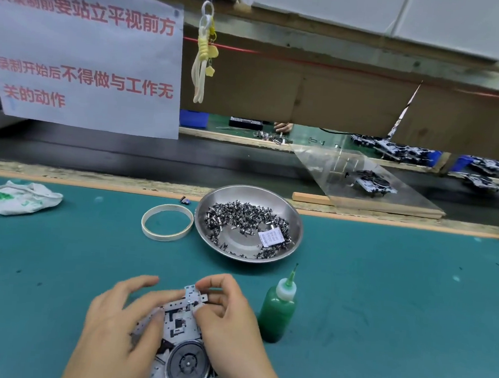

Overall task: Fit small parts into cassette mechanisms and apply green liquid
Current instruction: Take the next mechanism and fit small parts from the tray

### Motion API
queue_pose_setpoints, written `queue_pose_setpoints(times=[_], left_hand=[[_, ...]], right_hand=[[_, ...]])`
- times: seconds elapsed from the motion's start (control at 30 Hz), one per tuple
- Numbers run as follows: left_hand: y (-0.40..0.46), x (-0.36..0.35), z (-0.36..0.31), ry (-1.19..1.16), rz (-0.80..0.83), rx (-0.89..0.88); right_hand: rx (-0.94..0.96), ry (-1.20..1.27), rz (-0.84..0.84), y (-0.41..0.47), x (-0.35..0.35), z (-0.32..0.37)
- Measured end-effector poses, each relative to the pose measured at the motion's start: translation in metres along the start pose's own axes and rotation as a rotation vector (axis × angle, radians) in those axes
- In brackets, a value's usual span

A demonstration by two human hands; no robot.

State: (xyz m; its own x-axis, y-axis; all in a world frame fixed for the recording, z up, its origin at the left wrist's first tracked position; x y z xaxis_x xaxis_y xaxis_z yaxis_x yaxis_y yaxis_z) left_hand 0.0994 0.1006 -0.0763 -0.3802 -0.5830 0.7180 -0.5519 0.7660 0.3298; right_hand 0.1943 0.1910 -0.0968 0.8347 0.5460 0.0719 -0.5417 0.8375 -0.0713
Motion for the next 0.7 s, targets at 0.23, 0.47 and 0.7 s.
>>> queue_pose_setpoints(times=[0.23,0.47,0.7], left_hand=[[-0.018,0.015,0.039,-0.178,0.072,0.321],[-0.014,0.01,0.041,-0.521,0.272,0.504],[-0.006,0.005,0.036,-0.761,0.377,0.522]], right_hand=[[0.133,-0.158,-0.047,-0.016,0.0,0.003],[0.455,0.051,-0.556,-0.062,0.042,-0.006],[0.243,-0.155,-0.525,-0.054,0.063,-0.002]])
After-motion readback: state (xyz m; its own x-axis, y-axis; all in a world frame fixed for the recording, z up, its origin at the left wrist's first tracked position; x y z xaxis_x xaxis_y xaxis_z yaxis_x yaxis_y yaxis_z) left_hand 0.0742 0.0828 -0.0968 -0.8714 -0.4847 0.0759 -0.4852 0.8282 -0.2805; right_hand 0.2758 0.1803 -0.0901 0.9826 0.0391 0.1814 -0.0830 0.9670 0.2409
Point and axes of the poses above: each hand's wrist, its own y-axis towards the middle knuckle, its own x-axis out of the back of the hand, z = x × y, the point moved 1 cm from there along y, towards the middle knuckle, and after that the axes turned 7 degrees about y, right-handed, at the moved point
